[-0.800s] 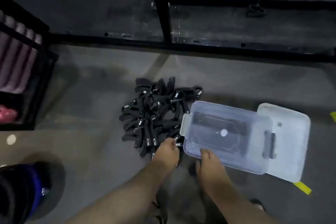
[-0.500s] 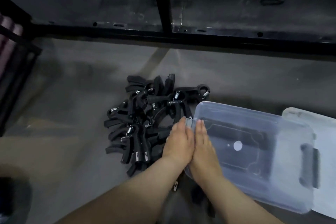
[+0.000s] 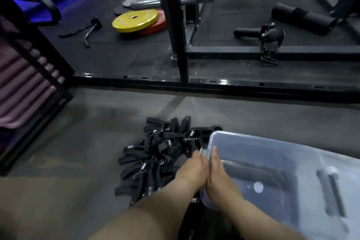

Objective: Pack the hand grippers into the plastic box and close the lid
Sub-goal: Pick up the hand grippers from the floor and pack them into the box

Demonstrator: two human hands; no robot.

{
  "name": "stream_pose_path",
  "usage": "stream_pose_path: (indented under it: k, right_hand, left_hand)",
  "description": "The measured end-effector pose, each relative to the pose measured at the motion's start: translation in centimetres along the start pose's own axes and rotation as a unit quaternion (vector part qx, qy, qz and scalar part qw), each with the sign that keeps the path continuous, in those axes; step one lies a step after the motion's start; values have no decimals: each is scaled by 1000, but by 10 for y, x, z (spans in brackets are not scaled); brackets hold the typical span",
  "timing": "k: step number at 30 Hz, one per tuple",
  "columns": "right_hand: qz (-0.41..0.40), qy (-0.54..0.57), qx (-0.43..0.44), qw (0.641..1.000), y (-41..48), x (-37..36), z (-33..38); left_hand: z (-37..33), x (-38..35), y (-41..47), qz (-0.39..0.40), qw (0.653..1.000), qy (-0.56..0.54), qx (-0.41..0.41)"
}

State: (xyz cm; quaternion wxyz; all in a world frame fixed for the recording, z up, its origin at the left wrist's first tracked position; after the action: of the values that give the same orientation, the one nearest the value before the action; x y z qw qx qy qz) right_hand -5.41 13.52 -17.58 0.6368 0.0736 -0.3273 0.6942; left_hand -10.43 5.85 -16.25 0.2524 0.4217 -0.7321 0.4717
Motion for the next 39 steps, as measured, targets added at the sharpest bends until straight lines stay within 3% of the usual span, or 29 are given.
stream_pose_path:
  k: [3, 8, 12, 14, 18, 23, 27, 30, 34, 39]
  right_hand:
    - [5, -9, 1, 1000, -16, -12, 0]
    - [49, -111, -30, 992, -43, -27, -15]
    - [-12, -259, 90, 962, -59, -28, -10]
    - [2, -291, 72, 954, -66, -29, -12]
    - [53, -263, -12, 963, -70, -30, -20]
    - [-7, -305, 29, 952, -91, -35, -20]
    - [-52, -295, 35, 953, -91, -27, -7]
    - [-38, -239, 19, 970, -71, -26, 1]
    - [-22, -252, 10, 967, -56, -27, -7]
    - [-8, -290, 0, 957, -55, -29, -14]
  left_hand:
    - [6, 7, -31, 63, 997, 47, -11]
    - [54, 38, -57, 18, 992, 117, 40]
    - [83, 27, -90, 63, 981, 165, 76]
    - [93, 20, -96, 60, 986, 135, 80]
    - [101, -11, -108, 55, 991, 87, 80]
    - [120, -79, -110, 62, 984, 118, 116]
    - [131, -98, -106, -9, 978, 175, 110]
    - [132, -99, -103, -49, 968, 231, 89]
    - [128, -109, -100, -17, 950, 308, 53]
    - [136, -111, -99, 12, 951, 302, 65]
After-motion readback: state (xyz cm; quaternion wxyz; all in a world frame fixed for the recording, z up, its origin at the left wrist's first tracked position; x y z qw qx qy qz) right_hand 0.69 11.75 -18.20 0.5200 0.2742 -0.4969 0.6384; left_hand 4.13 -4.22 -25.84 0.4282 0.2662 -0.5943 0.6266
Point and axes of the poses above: each hand's wrist, its own y-axis towards the middle knuckle, its own x-axis out of the back of the hand, z = x × y, the point moved 9 cm from there along y, towards the middle knuckle, and after that the axes turned 8 degrees about y, right-handed, at the moved point
